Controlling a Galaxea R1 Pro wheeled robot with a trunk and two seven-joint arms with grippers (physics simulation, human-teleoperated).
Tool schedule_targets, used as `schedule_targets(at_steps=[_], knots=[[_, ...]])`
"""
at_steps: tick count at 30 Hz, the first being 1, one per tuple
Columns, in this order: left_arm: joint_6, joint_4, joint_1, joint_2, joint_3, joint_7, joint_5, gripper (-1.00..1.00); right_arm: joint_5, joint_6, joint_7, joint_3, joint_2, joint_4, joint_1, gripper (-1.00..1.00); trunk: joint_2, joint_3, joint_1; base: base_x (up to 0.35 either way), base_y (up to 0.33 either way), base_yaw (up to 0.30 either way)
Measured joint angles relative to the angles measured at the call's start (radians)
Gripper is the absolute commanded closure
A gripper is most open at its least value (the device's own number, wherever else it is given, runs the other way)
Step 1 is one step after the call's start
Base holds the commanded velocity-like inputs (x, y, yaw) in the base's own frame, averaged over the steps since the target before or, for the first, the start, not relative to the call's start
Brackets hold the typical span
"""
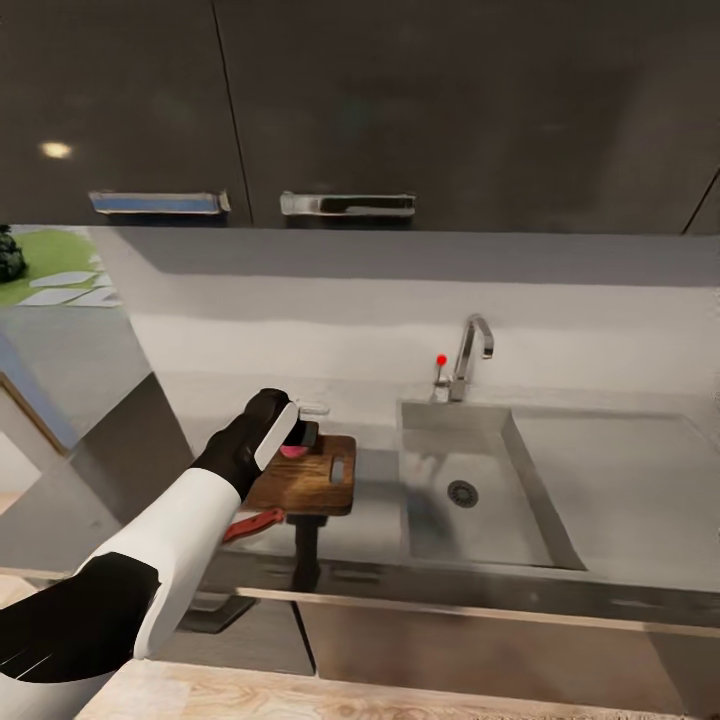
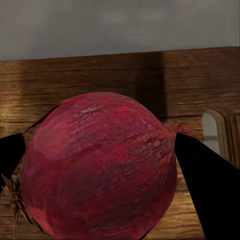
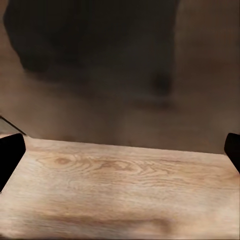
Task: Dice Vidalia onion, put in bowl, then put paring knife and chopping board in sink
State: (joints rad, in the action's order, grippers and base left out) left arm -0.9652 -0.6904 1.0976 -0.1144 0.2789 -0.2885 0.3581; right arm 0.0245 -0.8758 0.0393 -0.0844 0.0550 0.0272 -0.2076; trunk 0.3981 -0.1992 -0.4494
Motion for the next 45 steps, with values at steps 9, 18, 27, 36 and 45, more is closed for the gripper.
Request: schedule_targets(at_steps=[9,18,27,36,45], knots=[[0.000,0.001,0.000,0.000,0.000,0.000,0.000,1.00,0.000,0.000,0.001,0.000,0.000,0.000,0.000,-1.00,0.000,0.006,0.000,0.000,0.261,-0.097],[0.000,0.012,0.000,0.000,0.000,0.001,0.000,1.00,0.000,0.000,0.001,0.000,0.000,0.000,0.000,-1.00,0.000,0.007,0.000,0.000,0.077,-0.005],[0.001,0.039,0.000,-0.004,0.001,0.007,0.002,1.00,0.000,0.000,0.001,0.000,0.002,0.000,0.000,-1.00,0.000,0.003,0.000,0.000,0.001,0.000],[0.003,0.060,0.000,-0.013,0.005,0.008,0.002,1.00,0.000,0.000,0.002,0.000,0.002,0.000,0.000,-1.00,0.000,-0.008,0.000,0.000,0.000,0.000],[0.004,0.063,0.000,-0.015,0.006,0.008,0.001,1.00,0.000,0.000,0.001,0.000,0.002,0.000,0.000,-1.00,0.000,-0.018,0.000,0.000,0.000,0.000]])
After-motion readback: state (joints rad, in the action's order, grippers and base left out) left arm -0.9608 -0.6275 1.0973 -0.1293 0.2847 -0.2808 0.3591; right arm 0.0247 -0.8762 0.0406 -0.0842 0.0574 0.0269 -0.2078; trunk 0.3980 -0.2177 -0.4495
